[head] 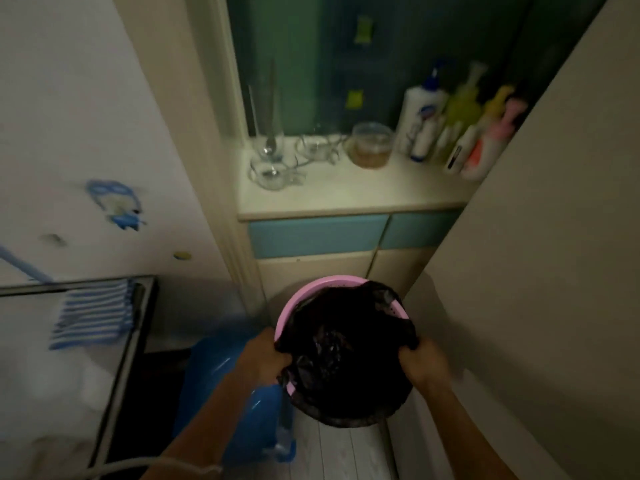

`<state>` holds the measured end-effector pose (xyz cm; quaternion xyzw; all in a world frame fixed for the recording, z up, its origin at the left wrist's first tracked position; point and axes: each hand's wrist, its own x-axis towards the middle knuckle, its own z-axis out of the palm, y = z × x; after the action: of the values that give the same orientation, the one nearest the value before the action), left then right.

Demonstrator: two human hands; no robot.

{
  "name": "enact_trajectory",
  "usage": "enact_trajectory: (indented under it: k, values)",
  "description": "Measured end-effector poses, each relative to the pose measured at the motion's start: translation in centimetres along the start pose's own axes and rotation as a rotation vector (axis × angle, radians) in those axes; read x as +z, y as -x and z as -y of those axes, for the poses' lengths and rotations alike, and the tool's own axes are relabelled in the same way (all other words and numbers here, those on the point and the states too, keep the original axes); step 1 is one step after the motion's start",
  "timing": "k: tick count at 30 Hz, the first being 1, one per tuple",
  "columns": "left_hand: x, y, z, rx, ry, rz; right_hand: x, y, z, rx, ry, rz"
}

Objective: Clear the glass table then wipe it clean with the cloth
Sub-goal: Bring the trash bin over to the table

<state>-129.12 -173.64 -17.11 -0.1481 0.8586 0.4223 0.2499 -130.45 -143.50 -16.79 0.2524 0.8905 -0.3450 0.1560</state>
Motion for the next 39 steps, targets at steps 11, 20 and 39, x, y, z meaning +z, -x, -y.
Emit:
enact_trajectory:
  k: [11, 20, 39]
  values:
    - [-6.9, 16.2, -4.3, -0.031, 0.138, -0.374, -7.7, 9.7, 8.1, -0.268, 0.007, 0.125]
    - [-6.8, 29.1, -3.9, -0.090, 0.378, -0.646, -10.8, 16.6, 13.7, -0.587, 0.167, 0.217]
    - [-1.7, 49.1, 7.8, -0.369, 0.657, -1.049, -3.6, 34.9, 13.5, -0.869, 0.307, 0.468]
